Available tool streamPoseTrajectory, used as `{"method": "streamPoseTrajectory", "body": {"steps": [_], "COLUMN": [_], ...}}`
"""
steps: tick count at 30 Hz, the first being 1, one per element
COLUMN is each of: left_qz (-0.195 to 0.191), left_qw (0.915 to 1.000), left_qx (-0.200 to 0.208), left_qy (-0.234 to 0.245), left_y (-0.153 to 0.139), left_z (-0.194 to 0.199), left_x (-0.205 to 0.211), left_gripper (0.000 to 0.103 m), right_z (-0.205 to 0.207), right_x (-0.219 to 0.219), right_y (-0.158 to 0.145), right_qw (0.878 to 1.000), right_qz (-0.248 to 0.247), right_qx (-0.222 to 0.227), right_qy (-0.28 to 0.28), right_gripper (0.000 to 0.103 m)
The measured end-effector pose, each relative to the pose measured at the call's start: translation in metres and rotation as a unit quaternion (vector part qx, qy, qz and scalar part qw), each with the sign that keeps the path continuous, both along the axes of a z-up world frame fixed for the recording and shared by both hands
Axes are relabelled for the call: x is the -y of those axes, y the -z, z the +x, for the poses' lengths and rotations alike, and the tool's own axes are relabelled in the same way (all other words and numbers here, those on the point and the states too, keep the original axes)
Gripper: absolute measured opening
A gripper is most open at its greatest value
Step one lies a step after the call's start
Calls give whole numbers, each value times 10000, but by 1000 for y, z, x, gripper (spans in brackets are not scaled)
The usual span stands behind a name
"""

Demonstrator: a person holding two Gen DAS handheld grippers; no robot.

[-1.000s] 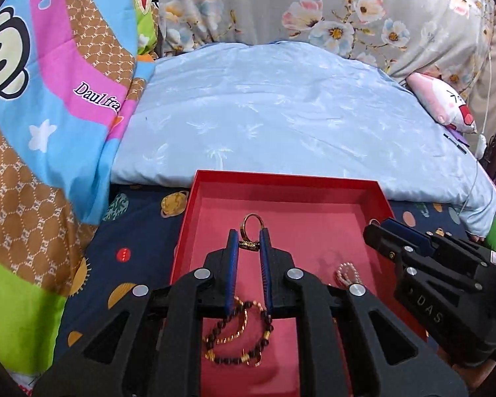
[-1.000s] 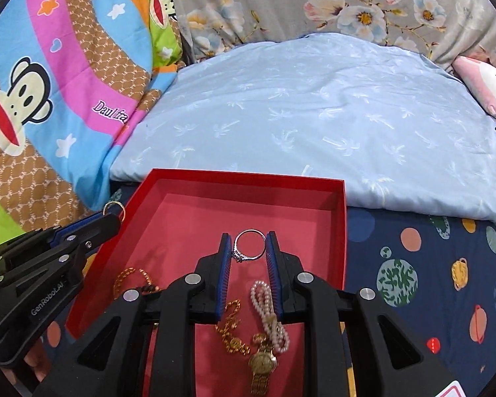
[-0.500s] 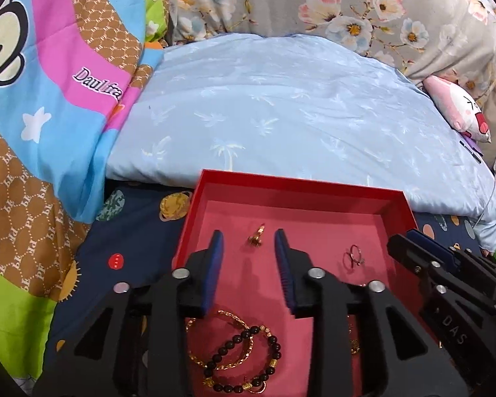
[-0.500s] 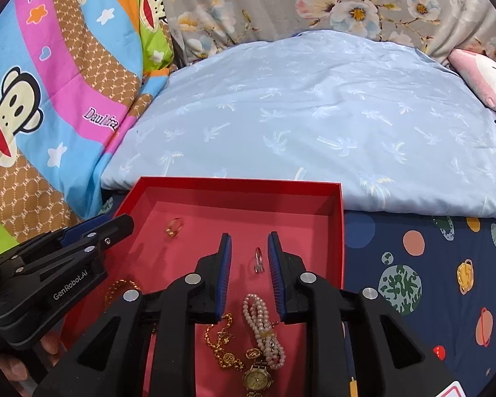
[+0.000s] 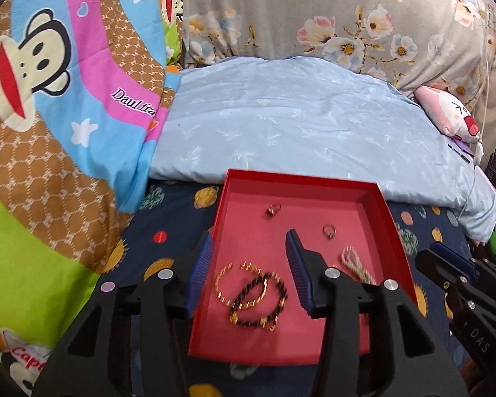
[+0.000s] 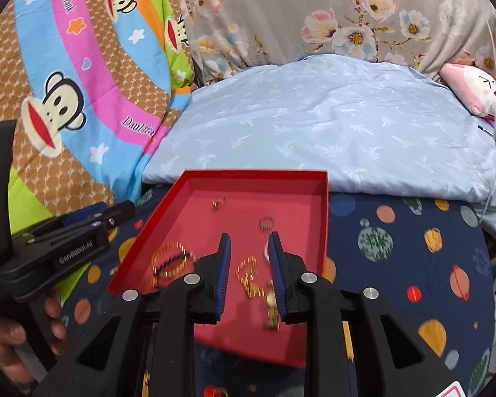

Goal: Organize jewelry
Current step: 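Carry the red-stone ring and silver rings into the red tray and open both tools, then grasp the black clover pendant chain with the left tool while the right tool grasps the gold hoop earring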

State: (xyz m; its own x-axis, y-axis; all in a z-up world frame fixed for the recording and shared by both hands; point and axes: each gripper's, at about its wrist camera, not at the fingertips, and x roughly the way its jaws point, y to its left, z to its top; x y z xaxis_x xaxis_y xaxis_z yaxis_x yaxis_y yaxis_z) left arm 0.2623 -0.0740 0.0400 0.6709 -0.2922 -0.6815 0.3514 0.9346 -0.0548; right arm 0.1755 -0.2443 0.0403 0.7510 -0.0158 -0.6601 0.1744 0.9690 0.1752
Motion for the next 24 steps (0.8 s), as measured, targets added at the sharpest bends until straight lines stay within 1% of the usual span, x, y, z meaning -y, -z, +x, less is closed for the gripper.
{"method": "streamPoseTrajectory", "body": {"steps": [3,6,10,13,18,24], "left_qz": [11,88,42,54,114,222], "left_qw": [9999,9998,9986,9972,9950,9945], "left_qx": [-105,-183,-490,-690,-940,-984], "left_qy": [-24,-74,-218,-275,-327,-296], "left_y": [6,15,36,52,73,84], "left_z": [-24,-45,-71,-87,-103,-113], "left_x": [-13,-25,-45,-54,-61,-59], "left_gripper": [45,45,45,45,45,45], "right_z": [-26,-53,-78,-86,-90,-82], "right_x": [-11,-23,-34,-41,-48,-55], "right_y": [8,24,49,66,84,93], "right_qw": [9999,9995,9981,9967,9953,9944], "right_qz": [-28,-11,101,153,216,132], "right_qx": [-97,-300,-580,-767,-918,-1014], "right_qy": [-54,-115,-194,-211,-240,-285], "right_gripper": [23,23,23,23,23,23]}}
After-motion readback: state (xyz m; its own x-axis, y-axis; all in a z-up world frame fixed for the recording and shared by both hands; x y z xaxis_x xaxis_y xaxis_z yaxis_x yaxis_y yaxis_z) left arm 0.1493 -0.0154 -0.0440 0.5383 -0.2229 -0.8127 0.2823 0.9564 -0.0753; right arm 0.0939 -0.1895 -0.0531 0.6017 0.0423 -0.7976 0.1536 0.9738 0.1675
